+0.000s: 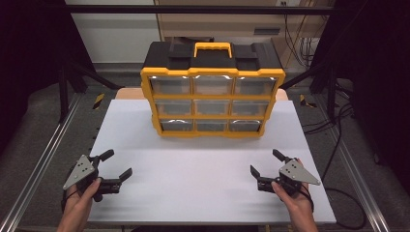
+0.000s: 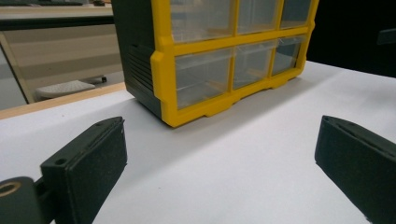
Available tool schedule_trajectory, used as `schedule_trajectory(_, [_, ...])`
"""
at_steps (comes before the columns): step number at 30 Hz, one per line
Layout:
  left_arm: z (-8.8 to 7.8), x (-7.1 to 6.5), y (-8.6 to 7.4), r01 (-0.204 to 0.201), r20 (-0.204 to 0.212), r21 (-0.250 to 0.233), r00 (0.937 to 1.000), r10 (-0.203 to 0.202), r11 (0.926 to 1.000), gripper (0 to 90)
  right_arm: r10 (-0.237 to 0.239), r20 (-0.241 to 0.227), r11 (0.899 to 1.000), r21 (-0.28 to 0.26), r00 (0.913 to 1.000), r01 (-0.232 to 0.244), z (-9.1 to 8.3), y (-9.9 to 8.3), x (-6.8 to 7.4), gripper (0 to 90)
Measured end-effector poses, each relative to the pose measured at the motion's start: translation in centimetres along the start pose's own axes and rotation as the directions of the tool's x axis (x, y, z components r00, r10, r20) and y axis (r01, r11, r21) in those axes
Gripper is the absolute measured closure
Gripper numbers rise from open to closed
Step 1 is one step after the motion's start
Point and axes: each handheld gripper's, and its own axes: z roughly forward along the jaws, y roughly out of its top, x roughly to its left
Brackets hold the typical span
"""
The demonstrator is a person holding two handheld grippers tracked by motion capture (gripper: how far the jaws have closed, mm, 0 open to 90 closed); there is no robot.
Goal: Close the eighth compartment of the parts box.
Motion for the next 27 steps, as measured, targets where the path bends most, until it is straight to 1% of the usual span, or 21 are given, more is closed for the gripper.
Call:
schedule_trajectory(8, [0.6, -0.5, -0.3, -0.02, 0.043, 0.025, 0.9989, 0.019, 0.9995, 2.3, -0.009, -0.014, 1.0, 0.009, 0.9999, 0.009, -0.2, -0.4, -0.1, 5.5])
schedule_trajectory(11, [0.8, -0.6, -0.4, -0.016, 0.052, 0.034, 0.9985, 0.015, 0.9993, 2.3, -0.009, -0.018, 1.0, 0.018, 0.9998, 0.009, -0.2, -0.5, -0.2, 5.5])
schedule_trajectory(17, [1.1, -0.8, -0.4, -0.018, 0.052, 0.042, 0.9985, 0.016, 0.999, 2.3, -0.006, -0.015, 1.0, 0.029, 0.9999, 0.007, -0.4, -0.8, -0.4, 5.3])
schedule_trajectory(23, [1.3, -1.0, -0.5, -0.018, 0.05, 0.043, 0.9986, 0.016, 0.9989, 2.2, -0.004, 0.005, 0.999, 0.041, 1.0, 0.004, -0.8, -1.2, -1.2, 4.7])
schedule_trajectory(27, [1.4, -1.0, -0.7, -0.02, 0.047, 0.058, 0.9987, 0.017, 0.9981, 2.2, 0.004, 0.018, 0.999, 0.047, 0.9998, -0.005, -1.1, -1.4, -1.7, 4.7])
